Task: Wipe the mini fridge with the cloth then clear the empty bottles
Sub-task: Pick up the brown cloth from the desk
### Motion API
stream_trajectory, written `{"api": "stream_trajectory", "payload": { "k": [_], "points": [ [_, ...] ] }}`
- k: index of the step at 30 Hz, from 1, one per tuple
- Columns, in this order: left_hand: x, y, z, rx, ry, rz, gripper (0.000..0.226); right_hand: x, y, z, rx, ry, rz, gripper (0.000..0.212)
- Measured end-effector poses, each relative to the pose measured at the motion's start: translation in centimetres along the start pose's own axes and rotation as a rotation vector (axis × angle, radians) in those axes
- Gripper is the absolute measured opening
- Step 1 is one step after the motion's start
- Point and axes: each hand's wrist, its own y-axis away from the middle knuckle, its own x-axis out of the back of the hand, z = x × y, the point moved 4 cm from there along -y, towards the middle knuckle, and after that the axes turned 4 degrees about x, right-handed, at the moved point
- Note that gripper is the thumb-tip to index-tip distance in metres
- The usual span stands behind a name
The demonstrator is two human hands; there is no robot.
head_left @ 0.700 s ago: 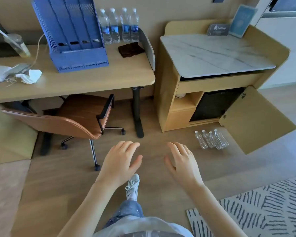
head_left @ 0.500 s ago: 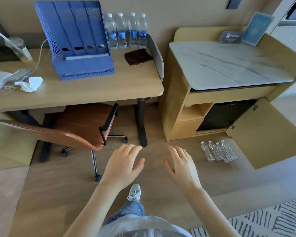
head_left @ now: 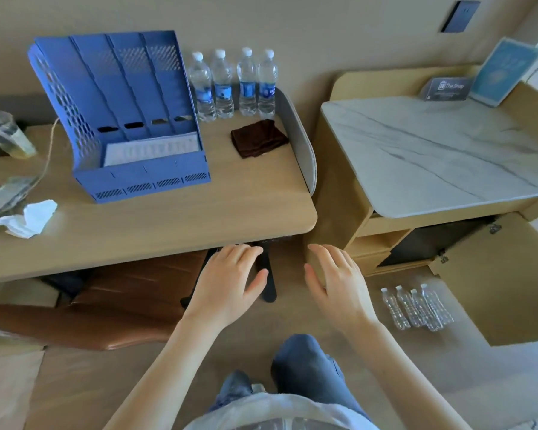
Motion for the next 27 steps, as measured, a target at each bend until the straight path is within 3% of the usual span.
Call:
{"api": "stream_trajectory", "payload": {
  "k": [8,14,21,27],
  "points": [
    [-4.3,-9.4,-2.4,0.132,-0.037,-0.062,0.039,-3.7,-10.2,5.9,0.068,-0.008,-0.091,0.030],
    [-3.9,-18.4,-2.8,0.224,-0.035,-0.011,0.042,-3.9,-20.4,9.5,0.216,-0.036,-0.098,0.026],
    [-1.6,-25.9,-3.8,0.314,-0.082,0.128,0.031,-5.6,-30.0,10.1,0.351,-0.090,-0.163,0.030],
    [-2.8,-28.2,-6.2,0.365,-0.076,0.074,0.033,-9.0,-32.8,10.5,0.376,-0.116,-0.271,0.031]
  ]
}}
